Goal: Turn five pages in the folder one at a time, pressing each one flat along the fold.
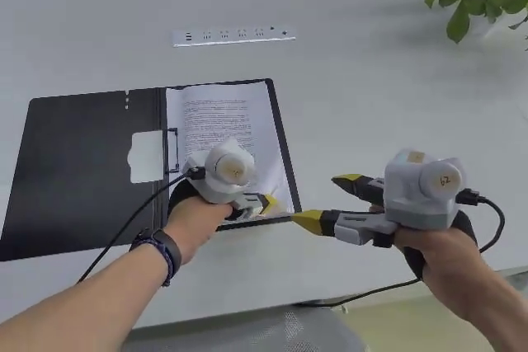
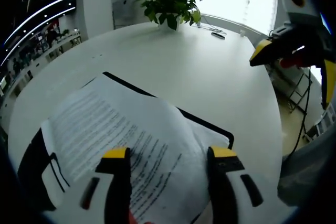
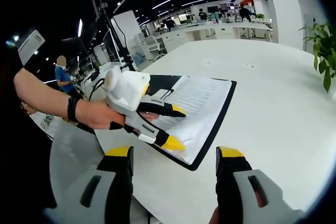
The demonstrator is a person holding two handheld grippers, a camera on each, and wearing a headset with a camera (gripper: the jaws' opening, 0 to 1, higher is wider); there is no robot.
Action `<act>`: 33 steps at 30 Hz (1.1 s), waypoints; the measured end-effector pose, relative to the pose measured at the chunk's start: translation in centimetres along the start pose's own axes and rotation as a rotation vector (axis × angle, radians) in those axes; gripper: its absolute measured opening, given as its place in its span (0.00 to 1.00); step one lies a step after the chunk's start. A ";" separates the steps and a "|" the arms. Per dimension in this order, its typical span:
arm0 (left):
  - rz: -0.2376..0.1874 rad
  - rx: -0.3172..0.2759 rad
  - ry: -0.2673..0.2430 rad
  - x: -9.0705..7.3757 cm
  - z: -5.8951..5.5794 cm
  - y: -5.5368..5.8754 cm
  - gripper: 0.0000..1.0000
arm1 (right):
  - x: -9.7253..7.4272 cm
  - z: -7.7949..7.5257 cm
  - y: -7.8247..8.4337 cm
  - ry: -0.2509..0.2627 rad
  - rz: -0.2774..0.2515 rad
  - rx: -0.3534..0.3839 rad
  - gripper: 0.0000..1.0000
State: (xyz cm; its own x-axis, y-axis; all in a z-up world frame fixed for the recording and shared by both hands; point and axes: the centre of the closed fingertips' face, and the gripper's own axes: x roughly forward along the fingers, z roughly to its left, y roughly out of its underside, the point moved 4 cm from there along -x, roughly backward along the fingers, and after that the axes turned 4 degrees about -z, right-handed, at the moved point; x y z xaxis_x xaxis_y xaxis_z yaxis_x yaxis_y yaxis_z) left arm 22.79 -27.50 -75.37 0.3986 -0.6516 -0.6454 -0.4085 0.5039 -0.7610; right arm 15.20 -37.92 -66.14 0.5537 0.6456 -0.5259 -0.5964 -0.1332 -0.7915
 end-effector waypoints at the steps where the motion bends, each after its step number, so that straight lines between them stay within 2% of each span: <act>1: 0.000 0.002 0.000 0.0 0.0 0.0 0.59 | 0.4 -0.2 0.0 0.000 0.001 -0.002 0.61; 9: 0.001 0.000 0.000 0.0 0.0 0.0 0.59 | 2.4 -1.1 -0.5 -0.021 -0.011 0.015 0.55; 16: 0.002 -0.001 0.001 0.0 0.0 0.0 0.59 | 4.2 -2.0 -0.7 -0.044 0.012 0.017 0.54; 21: 0.003 -0.004 0.003 0.0 0.0 0.0 0.59 | 5.2 -2.4 -0.9 -0.054 0.009 0.041 0.53; 33: 0.005 -0.009 0.002 -0.1 -0.1 0.0 0.60 | 7.9 -2.5 -0.2 -0.077 0.033 0.106 0.50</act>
State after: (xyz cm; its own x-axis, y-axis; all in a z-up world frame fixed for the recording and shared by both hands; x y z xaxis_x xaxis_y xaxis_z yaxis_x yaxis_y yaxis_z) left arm 22.70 -27.48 -75.33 0.3945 -0.6506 -0.6490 -0.4179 0.5020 -0.7572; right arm 21.13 -34.71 -70.90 0.4890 0.6989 -0.5219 -0.6737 -0.0774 -0.7349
